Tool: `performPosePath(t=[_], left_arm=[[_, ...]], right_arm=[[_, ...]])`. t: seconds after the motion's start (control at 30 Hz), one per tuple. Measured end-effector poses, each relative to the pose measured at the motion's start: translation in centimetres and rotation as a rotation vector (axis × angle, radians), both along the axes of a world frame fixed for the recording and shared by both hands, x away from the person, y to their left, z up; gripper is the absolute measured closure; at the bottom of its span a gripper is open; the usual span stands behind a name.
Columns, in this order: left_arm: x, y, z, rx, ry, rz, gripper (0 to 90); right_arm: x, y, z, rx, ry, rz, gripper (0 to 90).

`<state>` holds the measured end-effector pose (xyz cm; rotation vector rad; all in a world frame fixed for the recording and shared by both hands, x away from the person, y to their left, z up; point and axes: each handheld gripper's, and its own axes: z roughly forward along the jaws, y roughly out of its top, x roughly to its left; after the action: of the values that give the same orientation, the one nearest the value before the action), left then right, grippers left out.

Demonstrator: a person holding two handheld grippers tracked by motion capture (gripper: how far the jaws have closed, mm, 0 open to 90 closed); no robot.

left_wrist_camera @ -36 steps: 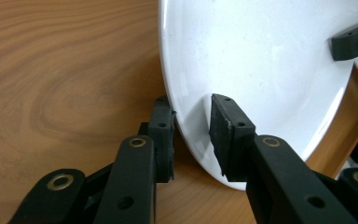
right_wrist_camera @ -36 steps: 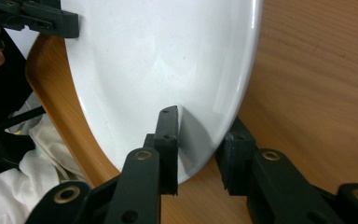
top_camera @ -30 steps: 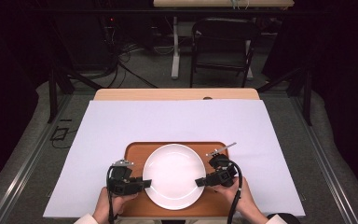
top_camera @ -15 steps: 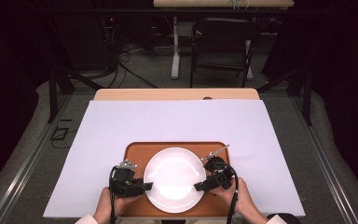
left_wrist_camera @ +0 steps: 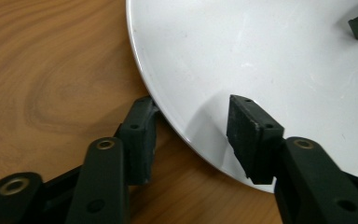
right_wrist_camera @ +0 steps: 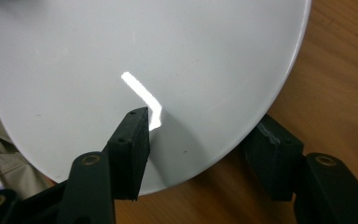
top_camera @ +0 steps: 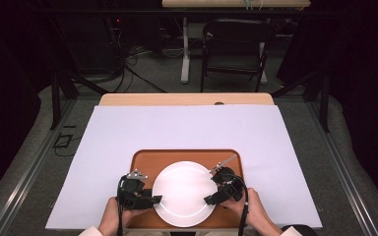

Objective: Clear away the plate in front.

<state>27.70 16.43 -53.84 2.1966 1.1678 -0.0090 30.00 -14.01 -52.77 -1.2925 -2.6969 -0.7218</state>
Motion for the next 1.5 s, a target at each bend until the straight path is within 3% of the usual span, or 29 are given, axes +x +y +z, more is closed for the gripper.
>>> performPosePath(t=[0.1, 0.2, 0.37, 0.5, 0.67, 0.7, 0.9, 1.03, 1.1, 1.23, 1.5], left_arm=[[-0.1, -0.1, 0.0, 0.004, -0.005, -0.005, 47.5], [-0.1, -0.2, 0.1, 0.008, -0.007, -0.013, 43.9], [-0.1, -0.2, 0.3, 0.006, -0.017, -0.013, 40.6], [0.0, 0.1, 0.6, 0.008, -0.035, -0.023, 36.7], [0.0, 0.2, 1.6, -0.055, -0.052, -0.018, 27.9], [0.0, 0.3, 2.3, -0.067, -0.081, -0.018, 25.2], [0.3, 0.8, 4.0, -0.069, -0.146, -0.03, 18.4], [0.3, 1.6, 5.7, -0.036, -0.247, -0.056, 14.8], [0.2, 2.0, 6.2, -0.015, -0.27, -0.073, 12.8], [0.0, 3.0, 6.9, -0.024, -0.301, -0.074, 8.9], [-1.6, 6.3, 8.5, 0.055, -0.416, -0.05, 7.2]], right_arm=[[-0.2, 0.1, 0.1, -0.032, -0.027, 0.018, 39.5], [-0.3, 0.2, 0.2, -0.032, -0.03, 0.02, 36.7], [-0.2, -0.2, 0.6, -0.019, -0.052, 0.018, 32.3], [-0.3, -0.8, 1.2, 0.007, -0.082, 0.024, 23.7], [-0.8, -0.7, 2.2, 0.022, -0.162, 0.084, 14.3], [-1.0, -0.6, 2.5, 0.022, -0.178, 0.09, 12.4], [-1.0, -0.9, 3.4, 0.042, -0.227, 0.113, 3.9], [-1.0, -1.6, 4.5, 0.058, -0.267, 0.123, 0.0], [-0.9, -2.1, 5.1, 0.066, -0.285, 0.115, 0.0], [-0.8, -3.3, 5.9, 0.082, -0.314, 0.097, 0.0], [-1.9, -6.8, 7.6, 0.092, -0.4, 0.059, 0.0]])
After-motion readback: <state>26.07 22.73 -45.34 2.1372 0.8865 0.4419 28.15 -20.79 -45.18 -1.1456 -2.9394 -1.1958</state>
